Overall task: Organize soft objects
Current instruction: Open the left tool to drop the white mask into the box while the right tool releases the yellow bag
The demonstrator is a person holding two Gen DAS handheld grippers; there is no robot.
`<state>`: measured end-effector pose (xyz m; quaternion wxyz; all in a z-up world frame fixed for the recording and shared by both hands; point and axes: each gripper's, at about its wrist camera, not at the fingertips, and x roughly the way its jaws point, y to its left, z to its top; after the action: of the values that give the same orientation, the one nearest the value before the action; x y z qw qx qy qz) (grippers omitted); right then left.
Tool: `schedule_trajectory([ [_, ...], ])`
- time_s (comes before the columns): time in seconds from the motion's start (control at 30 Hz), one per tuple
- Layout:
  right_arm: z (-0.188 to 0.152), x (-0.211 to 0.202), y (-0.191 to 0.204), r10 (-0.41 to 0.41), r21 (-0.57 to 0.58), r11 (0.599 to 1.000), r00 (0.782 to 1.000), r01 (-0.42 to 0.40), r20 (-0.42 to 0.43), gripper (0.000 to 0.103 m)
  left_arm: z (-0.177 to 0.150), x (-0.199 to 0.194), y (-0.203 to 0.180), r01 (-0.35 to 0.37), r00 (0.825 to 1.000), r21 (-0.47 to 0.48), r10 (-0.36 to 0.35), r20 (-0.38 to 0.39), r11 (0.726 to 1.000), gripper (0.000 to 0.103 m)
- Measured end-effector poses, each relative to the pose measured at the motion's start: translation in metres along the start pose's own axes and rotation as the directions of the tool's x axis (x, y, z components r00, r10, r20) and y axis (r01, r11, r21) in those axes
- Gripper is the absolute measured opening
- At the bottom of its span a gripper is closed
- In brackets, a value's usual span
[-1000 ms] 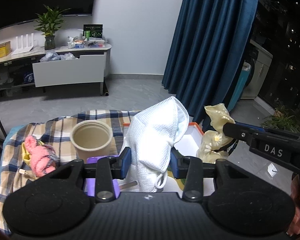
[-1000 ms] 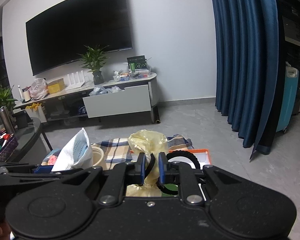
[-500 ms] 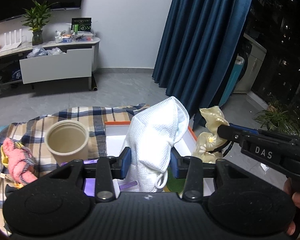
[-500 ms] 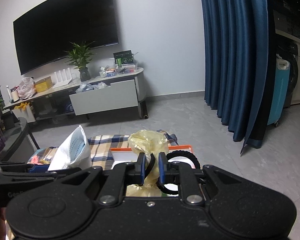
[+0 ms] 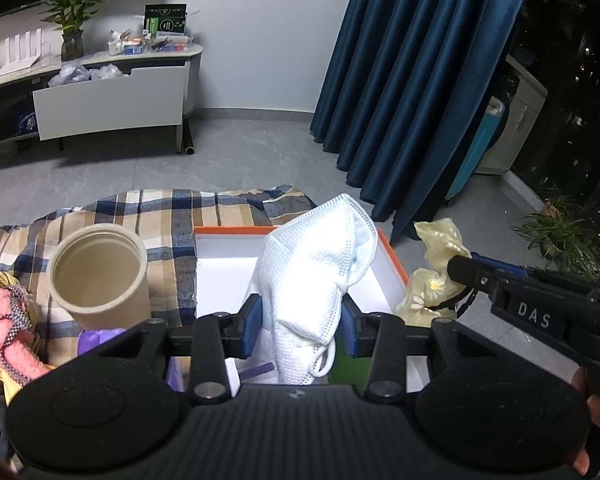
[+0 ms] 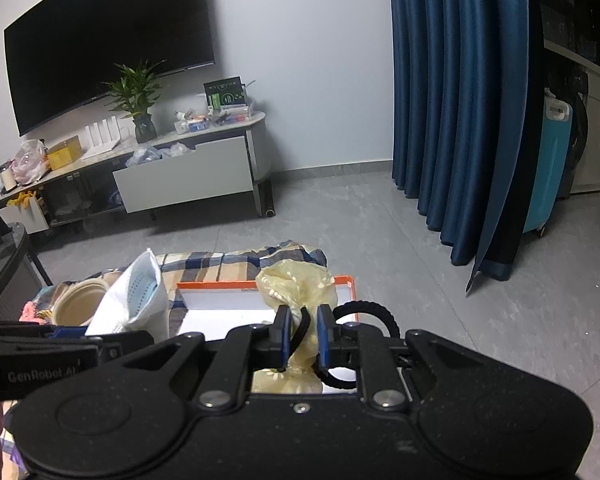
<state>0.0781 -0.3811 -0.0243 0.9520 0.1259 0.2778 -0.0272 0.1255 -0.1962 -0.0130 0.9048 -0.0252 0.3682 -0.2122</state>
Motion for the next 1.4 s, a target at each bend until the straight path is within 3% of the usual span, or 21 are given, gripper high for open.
schedule_trajectory([
  [0.6,0.005,0.043,-0.009,-0.003,0.001,1.0,0.999,0.003,-0.035,0.018,0.024,0.043,-0.002,-0.005,0.999,-0.026,0.004,-0.04,1.0,0.043],
  [0.7,0.007,0.05,-0.008,-0.008,-0.002,1.0,0.999,0.008,-0.039,0.026,0.026,0.048,-0.004,0.007,0.999,-0.018,-0.008,-0.036,1.0,0.049],
  [0.77,0.006,0.051,-0.009,-0.007,0.003,1.0,0.999,0.007,-0.033,0.038,0.026,0.049,-0.005,0.014,0.999,-0.012,-0.014,-0.031,1.0,0.053],
  [1.0,0.005,0.04,-0.012,-0.007,0.029,1.0,1.0,0.008,-0.015,0.041,0.027,0.033,-0.008,0.016,1.0,-0.014,-0.016,0.001,1.0,0.066],
  [1.4,0.011,-0.02,0.017,0.031,0.01,0.999,0.998,-0.032,0.054,0.047,0.019,-0.032,-0.012,-0.07,0.994,0.02,0.068,0.084,0.997,0.081],
])
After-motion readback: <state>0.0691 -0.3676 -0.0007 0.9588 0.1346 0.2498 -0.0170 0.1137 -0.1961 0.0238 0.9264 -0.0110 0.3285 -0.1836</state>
